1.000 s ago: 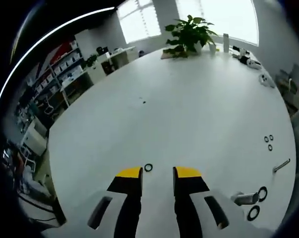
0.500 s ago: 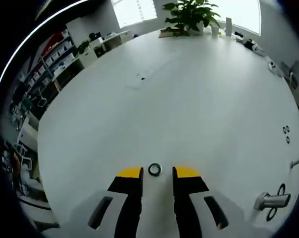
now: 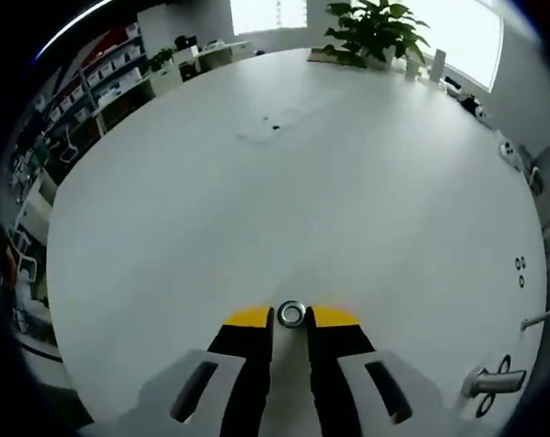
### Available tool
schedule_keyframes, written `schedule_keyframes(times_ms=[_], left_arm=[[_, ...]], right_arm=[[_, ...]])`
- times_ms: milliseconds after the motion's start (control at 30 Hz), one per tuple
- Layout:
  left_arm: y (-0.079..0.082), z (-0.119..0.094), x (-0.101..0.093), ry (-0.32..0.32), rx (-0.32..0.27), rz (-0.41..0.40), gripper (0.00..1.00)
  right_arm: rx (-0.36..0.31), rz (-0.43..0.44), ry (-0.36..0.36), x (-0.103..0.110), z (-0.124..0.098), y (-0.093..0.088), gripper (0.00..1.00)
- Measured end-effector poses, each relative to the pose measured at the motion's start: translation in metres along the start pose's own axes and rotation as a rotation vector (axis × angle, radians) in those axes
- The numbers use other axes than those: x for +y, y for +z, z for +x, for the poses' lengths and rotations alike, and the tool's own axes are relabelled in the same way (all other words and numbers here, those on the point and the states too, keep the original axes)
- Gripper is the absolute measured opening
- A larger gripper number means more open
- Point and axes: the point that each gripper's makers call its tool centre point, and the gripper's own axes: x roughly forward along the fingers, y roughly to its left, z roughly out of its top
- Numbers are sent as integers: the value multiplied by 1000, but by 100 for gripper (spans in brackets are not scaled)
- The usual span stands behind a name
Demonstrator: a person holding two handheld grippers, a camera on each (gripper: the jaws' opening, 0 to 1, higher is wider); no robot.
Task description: Place the washer onto the threaded stud by aligning its center hole with the stud, sliding it down to the base, and recovering from edge contact or off-axis alignment until the washer reaches the visible bottom stop.
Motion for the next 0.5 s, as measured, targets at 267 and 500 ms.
schedule_keyframes(times_ms=[267,500], left_arm=[[-5,-1,-13,6,40,6,10],[-6,-2,-40,-36,34,22,10]], right_arm=[[-11,-1,3,1,0,0,15],[-19,-6,10,3,1,2,15]])
